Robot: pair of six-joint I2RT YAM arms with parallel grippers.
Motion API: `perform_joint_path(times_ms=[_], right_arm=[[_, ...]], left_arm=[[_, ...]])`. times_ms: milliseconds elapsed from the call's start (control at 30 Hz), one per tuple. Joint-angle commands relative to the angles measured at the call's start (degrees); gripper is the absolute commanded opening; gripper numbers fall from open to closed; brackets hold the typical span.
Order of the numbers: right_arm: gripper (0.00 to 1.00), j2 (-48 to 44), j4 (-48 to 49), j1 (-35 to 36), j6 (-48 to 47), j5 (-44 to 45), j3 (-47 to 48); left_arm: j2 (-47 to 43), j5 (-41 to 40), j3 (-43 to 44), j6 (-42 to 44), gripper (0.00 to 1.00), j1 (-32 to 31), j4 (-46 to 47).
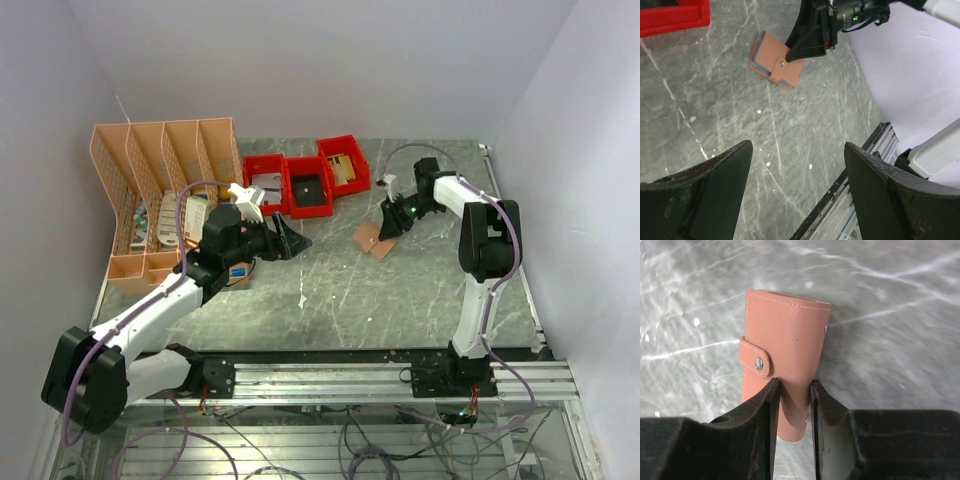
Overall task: Put the credit cards into the card holder
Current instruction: Move the card holder to the center of the board.
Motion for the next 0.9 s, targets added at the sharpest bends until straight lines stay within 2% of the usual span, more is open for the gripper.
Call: perform_joint_path(times_ms=[0,267,667,700,867], right_arm=[[0.18,-1.21,-12.97,4.28,-16.83,1.4,0.65],[0.21,1.98,-24.15,12.48,-29.82,9.38,6.98],[0.23,-1.57,-19.77,23.12,-35.12,12.83,1.65],[0.25,-1.99,-18.36,23.34,-34.76,12.79,1.54],[0.58,-4.63,-15.05,23.37,-30.79,11.59,3.58]], left_arm=[[-2.7,-3.59,-3.2,1.72,0.85,-1.1,4.66],[-4.7,-3.45,-7.27,1.25,0.83,-2.06,8.85],[-5.31,-5.73,-13.32,-0.06,0.83,-4.24,16.05],[-5.26,-5.98,-13.48,-0.27,0.83,-4.37,16.34],[-4.59,-6.4,-13.5,-0.66,0.81,-5.66,16.69]])
